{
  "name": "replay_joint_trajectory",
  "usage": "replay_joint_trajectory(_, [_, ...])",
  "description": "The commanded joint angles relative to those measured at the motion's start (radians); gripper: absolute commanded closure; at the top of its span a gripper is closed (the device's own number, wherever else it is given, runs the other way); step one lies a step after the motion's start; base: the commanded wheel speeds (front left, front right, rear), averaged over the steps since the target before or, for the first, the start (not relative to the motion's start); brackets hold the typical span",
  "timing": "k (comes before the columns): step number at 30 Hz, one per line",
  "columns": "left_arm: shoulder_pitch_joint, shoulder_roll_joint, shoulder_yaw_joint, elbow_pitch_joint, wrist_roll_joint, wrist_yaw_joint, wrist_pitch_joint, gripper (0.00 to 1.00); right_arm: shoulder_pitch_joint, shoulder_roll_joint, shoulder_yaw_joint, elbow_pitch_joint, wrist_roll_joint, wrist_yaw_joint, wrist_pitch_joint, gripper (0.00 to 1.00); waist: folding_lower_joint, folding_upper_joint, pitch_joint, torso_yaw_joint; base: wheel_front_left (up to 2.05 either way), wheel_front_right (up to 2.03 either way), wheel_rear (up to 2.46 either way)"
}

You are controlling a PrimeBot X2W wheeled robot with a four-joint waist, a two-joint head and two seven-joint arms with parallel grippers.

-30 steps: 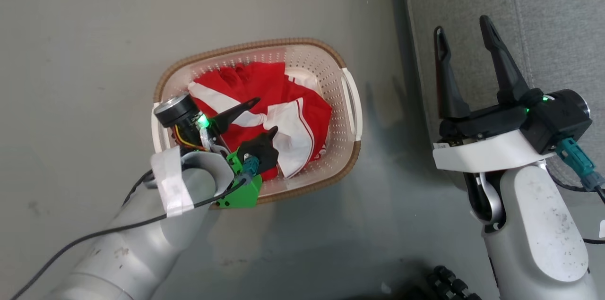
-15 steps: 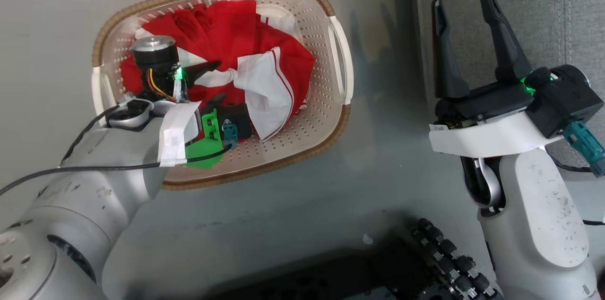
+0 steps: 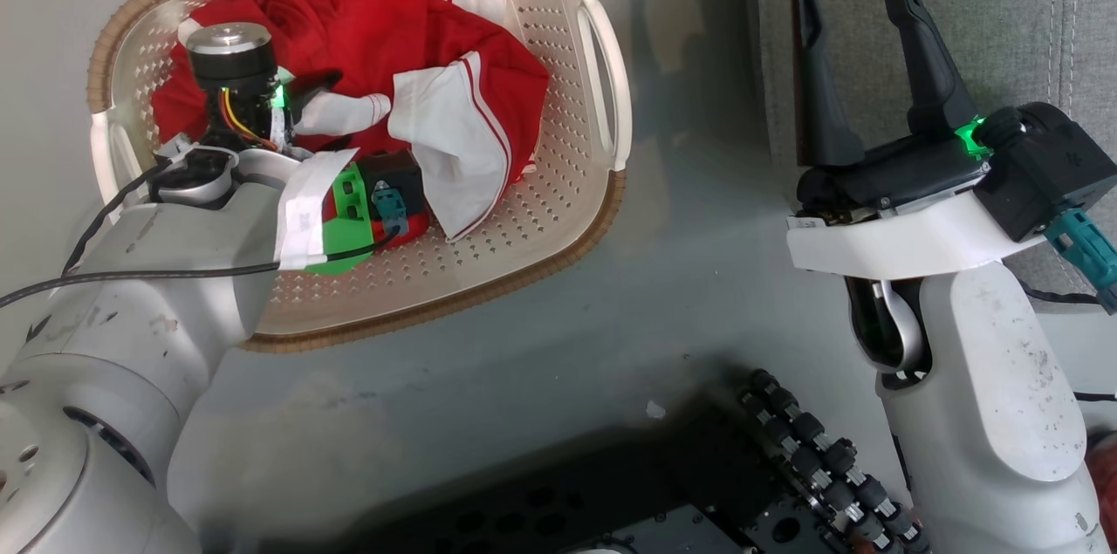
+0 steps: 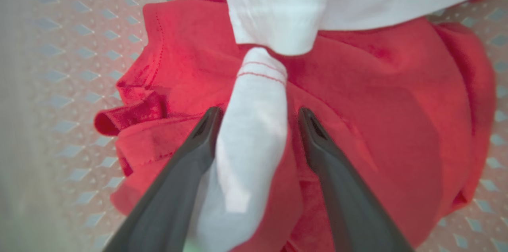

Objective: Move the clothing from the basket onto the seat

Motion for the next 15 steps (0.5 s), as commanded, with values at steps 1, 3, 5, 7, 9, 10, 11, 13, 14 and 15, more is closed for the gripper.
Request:
replay_joint_trajectory(1, [-0.016, 0.005, 0.003, 0.007, -0.009, 0.004, 0.004, 0.00, -0.009, -0.002, 0.000, 0.000, 0.008, 0.000, -0.003, 0.00, -0.0001, 0.0000, 0.002, -0.001, 0.00, 0.00, 0.00])
replay_joint_trajectory(3, [-0.015, 0.002, 0.005, 0.010, -0.018, 0.004, 0.015, 0.00, -0.009, -0.002, 0.000, 0.001, 0.008, 0.000, -0.003, 0.00, -0.0001, 0.0000, 0.001, -0.001, 0.00, 0.00, 0.00])
replay_joint_trajectory(5, [-0.011, -0.002, 0.013, 0.011, -0.035, 0.004, 0.021, 0.27, -0.010, -0.002, 0.001, 0.004, 0.008, 0.000, -0.003, 0.00, -0.0001, 0.0000, -0.002, 0.001, 0.00, 0.00, 0.00])
replay_joint_trajectory(7, [-0.008, -0.005, 0.022, 0.012, -0.048, 0.009, 0.012, 1.00, -0.012, -0.002, 0.002, 0.006, 0.009, 0.000, -0.003, 0.00, -0.0001, 0.0000, -0.004, 0.002, 0.00, 0.00, 0.00])
replay_joint_trajectory(9, [-0.008, -0.008, 0.024, 0.013, -0.056, 0.019, 0.002, 1.00, -0.015, -0.002, 0.002, 0.007, 0.011, 0.000, -0.003, 0.00, -0.0001, 0.0000, -0.007, 0.004, 0.00, 0.00, 0.00])
replay_joint_trajectory(10, [-0.008, -0.009, 0.027, 0.013, -0.063, 0.021, 0.002, 1.00, -0.016, -0.002, 0.002, 0.007, 0.010, 0.000, -0.003, 0.00, -0.0001, 0.0000, -0.009, 0.005, 0.00, 0.00, 0.00])
replay_joint_trajectory(11, [-0.006, -0.011, 0.028, 0.014, -0.066, 0.022, 0.002, 1.00, -0.017, -0.002, 0.002, 0.009, 0.009, 0.000, -0.003, 0.00, -0.0001, 0.0000, -0.012, 0.007, 0.00, 0.00, 0.00])
replay_joint_trajectory(13, [0.000, -0.015, 0.032, 0.014, -0.077, 0.022, 0.005, 1.00, -0.018, -0.002, 0.002, 0.013, 0.006, 0.000, -0.003, 0.00, -0.0001, 0.0000, -0.019, 0.010, 0.00, 0.00, 0.00])
replay_joint_trajectory(14, [0.004, -0.017, 0.035, 0.014, -0.084, 0.026, 0.004, 1.00, -0.017, -0.002, 0.001, 0.015, 0.004, 0.000, -0.003, 0.00, -0.0001, 0.0000, -0.024, 0.012, 0.00, 0.00, 0.00])
replay_joint_trajectory(15, [0.011, -0.021, 0.038, 0.014, -0.091, 0.026, 0.002, 1.00, -0.015, -0.002, 0.002, 0.018, 0.001, 0.000, -0.003, 0.00, -0.0001, 0.0000, -0.032, 0.014, 0.00, 0.00, 0.00])
